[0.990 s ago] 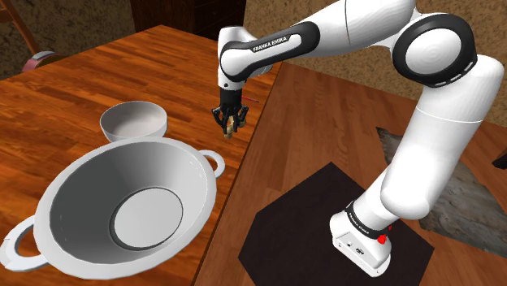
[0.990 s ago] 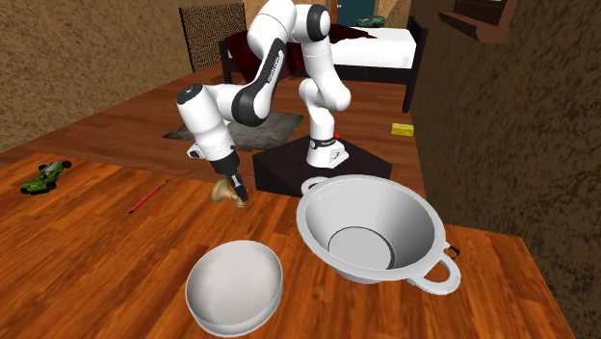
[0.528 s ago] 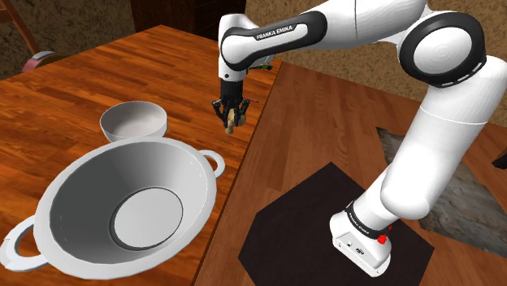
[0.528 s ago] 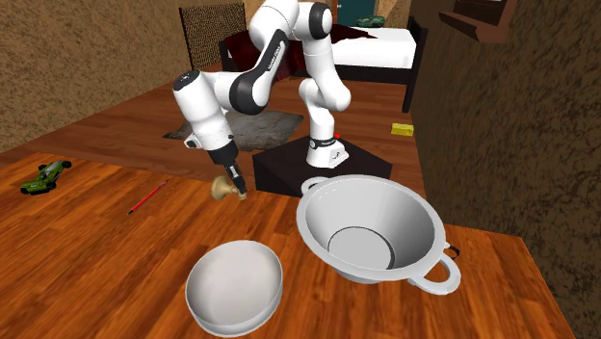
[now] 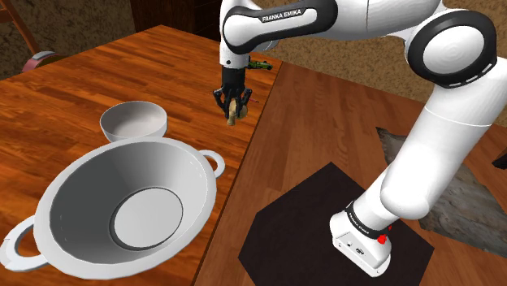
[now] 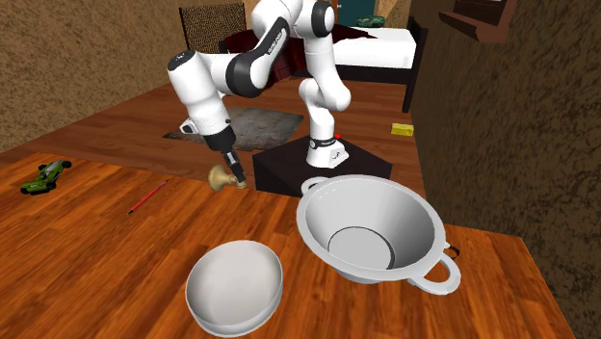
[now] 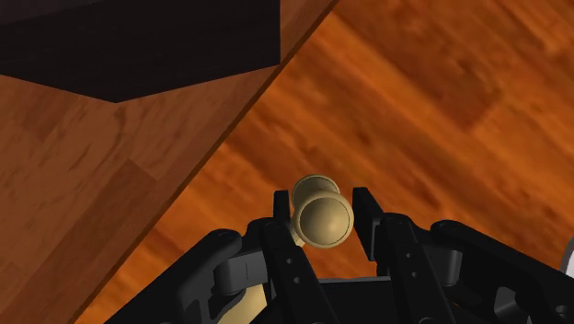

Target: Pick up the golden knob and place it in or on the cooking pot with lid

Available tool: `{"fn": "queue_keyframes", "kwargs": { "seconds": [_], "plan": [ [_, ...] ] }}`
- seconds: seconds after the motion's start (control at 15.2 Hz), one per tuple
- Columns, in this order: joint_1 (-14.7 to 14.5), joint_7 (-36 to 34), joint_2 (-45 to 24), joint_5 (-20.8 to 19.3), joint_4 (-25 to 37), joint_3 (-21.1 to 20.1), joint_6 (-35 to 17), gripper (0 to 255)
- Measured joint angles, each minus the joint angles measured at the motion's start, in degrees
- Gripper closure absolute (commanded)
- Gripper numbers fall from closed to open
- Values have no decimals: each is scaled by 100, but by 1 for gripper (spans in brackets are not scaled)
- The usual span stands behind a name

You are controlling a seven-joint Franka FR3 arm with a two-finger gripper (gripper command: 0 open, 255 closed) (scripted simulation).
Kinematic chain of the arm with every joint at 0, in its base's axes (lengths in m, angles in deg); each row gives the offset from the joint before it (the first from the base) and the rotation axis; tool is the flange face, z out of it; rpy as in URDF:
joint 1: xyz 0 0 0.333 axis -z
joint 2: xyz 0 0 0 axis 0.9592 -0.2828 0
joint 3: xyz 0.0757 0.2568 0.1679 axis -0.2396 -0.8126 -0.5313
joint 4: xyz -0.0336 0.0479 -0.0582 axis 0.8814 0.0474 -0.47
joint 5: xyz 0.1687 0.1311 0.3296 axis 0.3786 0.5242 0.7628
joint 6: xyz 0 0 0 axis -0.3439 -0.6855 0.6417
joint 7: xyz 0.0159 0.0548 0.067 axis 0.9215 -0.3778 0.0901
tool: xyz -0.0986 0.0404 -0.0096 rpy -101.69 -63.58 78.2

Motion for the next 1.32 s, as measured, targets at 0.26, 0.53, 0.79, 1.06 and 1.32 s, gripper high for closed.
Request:
{"fn": "queue_keyframes", "kwargs": {
  "seconds": [0.26,0.53,0.79,1.06,1.32],
  "plan": [
    [9,-11,102,16,159,-3,260,255],
    [7,-45,162,24,392,-9,549,255],
    [13,-65,205,30,649,-9,847,255],
    [11,-99,245,38,903,-14,1138,255],
    [4,-141,230,35,1238,-20,1456,255]
  ]
}}
